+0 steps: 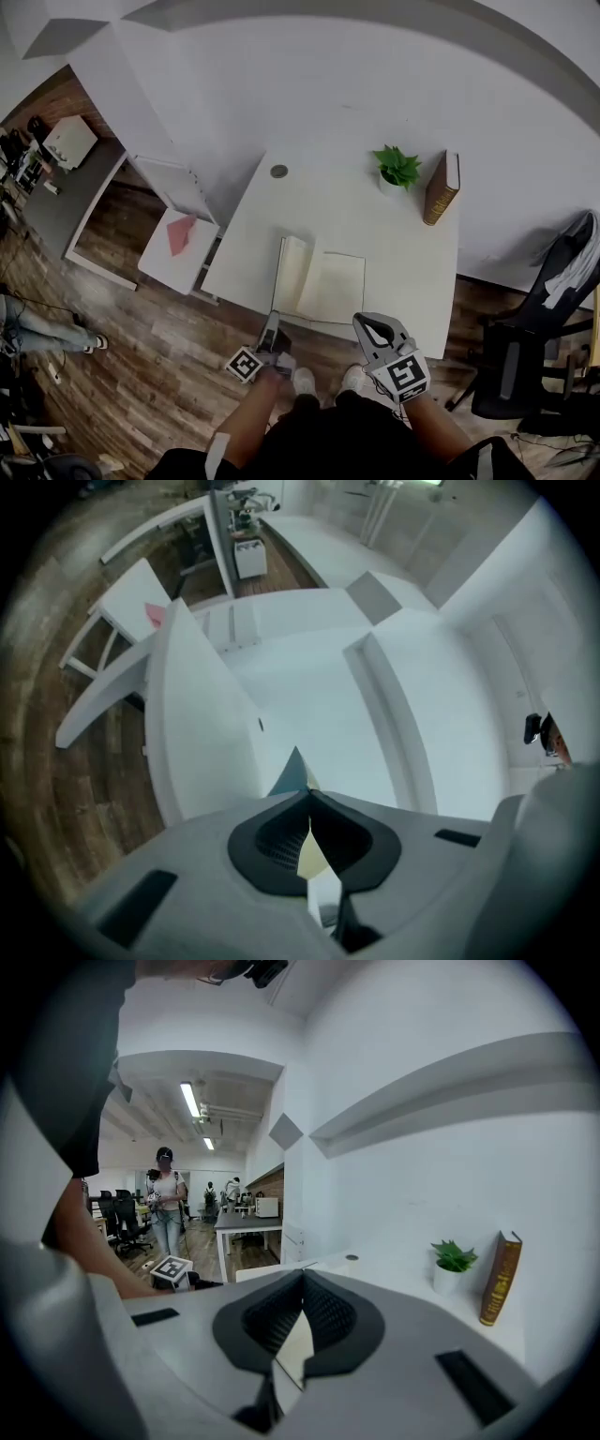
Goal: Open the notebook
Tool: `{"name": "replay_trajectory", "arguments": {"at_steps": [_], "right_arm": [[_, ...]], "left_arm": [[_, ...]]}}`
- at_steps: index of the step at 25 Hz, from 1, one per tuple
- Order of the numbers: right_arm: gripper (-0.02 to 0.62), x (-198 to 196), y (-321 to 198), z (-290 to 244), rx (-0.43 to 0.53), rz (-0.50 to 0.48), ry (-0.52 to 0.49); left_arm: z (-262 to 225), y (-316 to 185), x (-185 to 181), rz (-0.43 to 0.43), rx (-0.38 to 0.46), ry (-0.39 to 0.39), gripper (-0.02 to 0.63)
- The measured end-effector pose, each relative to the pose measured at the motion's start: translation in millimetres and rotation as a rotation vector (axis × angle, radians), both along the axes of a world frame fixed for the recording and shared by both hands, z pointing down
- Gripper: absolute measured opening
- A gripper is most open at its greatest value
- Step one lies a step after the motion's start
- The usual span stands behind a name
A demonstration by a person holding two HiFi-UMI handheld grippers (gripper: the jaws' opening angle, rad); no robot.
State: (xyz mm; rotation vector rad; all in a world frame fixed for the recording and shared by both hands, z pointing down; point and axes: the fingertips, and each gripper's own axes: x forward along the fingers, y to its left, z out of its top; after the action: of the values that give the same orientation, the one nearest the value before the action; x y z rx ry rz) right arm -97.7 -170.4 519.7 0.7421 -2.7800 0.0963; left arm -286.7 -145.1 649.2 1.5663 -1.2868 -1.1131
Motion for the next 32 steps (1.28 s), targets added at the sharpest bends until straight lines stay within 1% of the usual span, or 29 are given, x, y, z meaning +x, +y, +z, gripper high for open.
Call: {"name": "replay_trajectory", "arguments": {"at_steps": [2,4,7,8,9,10,11,12,14,15,17,19,21,23,25,27,29,31,32], "right_arm": [[0.002,-4.5,0.5,1.5,-0.005,-0.009,0.001],[0.002,-6.9,0.8,3.0,-0.009,-0.013,0.003],[0.002,-7.2,0.5,6.1,-0.013,-0.012,0.010],[0.002,-6.4,-0.1,6.8,-0.013,-0.010,0.012],[0.002,-5.4,-0.8,7.6,-0.015,-0.008,0.012],[0.002,-4.0,-1.6,8.4,-0.016,-0.005,0.013],[0.002,-2.5,-2.7,9.1,-0.016,-0.002,0.013],[0.002,-0.4,-3.8,10.1,-0.018,0.002,0.014],[0.002,5.2,-6.2,14.0,-0.024,0.012,0.019],[0.002,7.7,-7.6,15.0,-0.026,0.017,0.020],[0.002,9.5,-11.2,11.6,-0.021,0.025,0.007],[0.002,10.3,-14.6,8.5,-0.018,0.033,-0.006],[0.002,11.7,-17.9,7.3,-0.015,0.040,-0.014],[0.002,12.6,-20.6,5.3,-0.010,0.046,-0.021],[0.002,12.6,-22.6,1.6,-0.005,0.050,-0.030],[0.002,12.6,-24.0,-2.3,0.001,0.053,-0.038],[0.002,13.9,-25.8,-4.9,0.010,0.054,-0.042],[0.002,15.7,-27.9,-7.9,0.018,0.058,-0.050],[0.002,16.0,-28.9,-9.7,0.020,0.060,-0.055]], "left_arm": [[14.3,3.2,-15.1,-0.025,-0.056,-0.053,0.009],[32.0,7.8,-27.6,-0.037,-0.148,-0.138,0.010],[54.0,12.8,-39.6,-0.029,-0.270,-0.245,0.012],[61.9,14.7,-42.6,-0.021,-0.320,-0.286,0.026],[69.6,17.1,-45.5,-0.010,-0.371,-0.336,0.035],[75.5,19.8,-48.2,0.002,-0.418,-0.398,0.059],[78.2,22.2,-50.1,0.014,-0.457,-0.469,0.115],[77.5,24.1,-51.4,0.022,-0.488,-0.543,0.149],[68.0,25.1,-52.1,0.031,-0.519,-0.685,0.171],[60.4,23.7,-50.5,0.036,-0.518,-0.749,0.172],[41.6,17.7,-42.2,0.052,-0.484,-0.861,0.172],[19.7,8.3,-29.0,0.071,-0.424,-0.956,0.172],[-3.6,-2.6,-13.4,0.086,-0.358,-1.029,0.170],[-26.5,-13.2,2.5,0.099,-0.292,-1.080,0.166],[-49.3,-21.2,13.6,0.092,-0.235,-1.113,0.150],[-73.4,-25.1,16.4,0.050,-0.194,-1.136,0.126],[-97.4,-26.7,16.2,0.004,-0.159,-1.169,0.123],[-116.8,-27.7,19.2,-0.013,-0.120,-1.203,0.111],[-123.3,-28.2,21.5,-0.010,-0.103,-1.216,0.091]]}}
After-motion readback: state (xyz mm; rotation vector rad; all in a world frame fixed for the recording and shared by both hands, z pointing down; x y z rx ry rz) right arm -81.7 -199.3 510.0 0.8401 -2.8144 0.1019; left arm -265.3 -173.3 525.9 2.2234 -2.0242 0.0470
